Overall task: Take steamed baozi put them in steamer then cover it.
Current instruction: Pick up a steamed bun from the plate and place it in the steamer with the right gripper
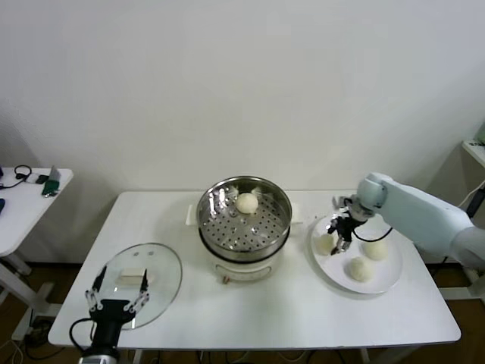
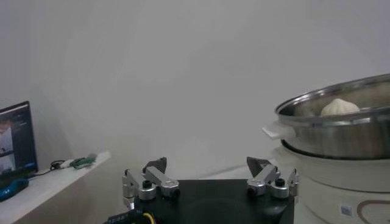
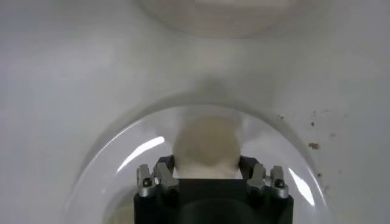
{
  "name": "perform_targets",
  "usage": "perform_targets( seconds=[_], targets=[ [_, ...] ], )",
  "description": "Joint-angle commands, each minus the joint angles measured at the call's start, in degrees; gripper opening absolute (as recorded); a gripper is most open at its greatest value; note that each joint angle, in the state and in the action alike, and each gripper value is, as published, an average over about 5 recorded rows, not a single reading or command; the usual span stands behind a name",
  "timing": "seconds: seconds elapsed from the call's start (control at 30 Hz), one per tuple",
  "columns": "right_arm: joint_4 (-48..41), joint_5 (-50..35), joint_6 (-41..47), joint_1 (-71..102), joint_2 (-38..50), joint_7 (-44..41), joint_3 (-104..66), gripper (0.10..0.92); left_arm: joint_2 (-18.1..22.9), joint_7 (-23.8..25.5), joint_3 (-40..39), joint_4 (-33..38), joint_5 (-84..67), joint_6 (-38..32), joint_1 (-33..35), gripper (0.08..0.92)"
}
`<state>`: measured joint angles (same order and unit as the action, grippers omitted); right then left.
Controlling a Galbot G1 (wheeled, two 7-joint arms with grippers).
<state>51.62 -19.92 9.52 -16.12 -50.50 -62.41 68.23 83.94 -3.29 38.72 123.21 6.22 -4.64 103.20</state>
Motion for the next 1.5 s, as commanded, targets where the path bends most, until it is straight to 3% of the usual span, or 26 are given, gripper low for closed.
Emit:
perform_targets(
  seconds=[0.03,0.27,0.6,1.07,1.5],
  targets=[
    [2.8,-15.2,0.3,-21.8,0.8,-0.3,15.6,0.695,0.5,0.2,-0.7,0.6,0.1,0.1,-0.2,0.823],
    [4.9,-28.2,1.4,-37.0,-4.8,-0.5,27.6,0.696,1.0,0.2,-1.9,1.3,1.1,0.1,-0.9,0.823],
    [8.0,-38.0,3.7,-43.2,-17.9,1.2,34.1,0.696,1.2,0.2,-3.2,2.4,2.0,-0.1,-0.6,0.823],
    [4.6,-37.3,7.0,-29.7,-32.1,7.0,28.9,0.702,1.5,0.3,-2.8,2.1,2.0,-0.3,-0.6,0.823],
    [1.9,-34.2,7.8,-20.4,-35.8,9.6,26.9,0.705,1.3,0.3,-2.2,1.0,1.8,-0.4,-0.6,0.823]
  ],
)
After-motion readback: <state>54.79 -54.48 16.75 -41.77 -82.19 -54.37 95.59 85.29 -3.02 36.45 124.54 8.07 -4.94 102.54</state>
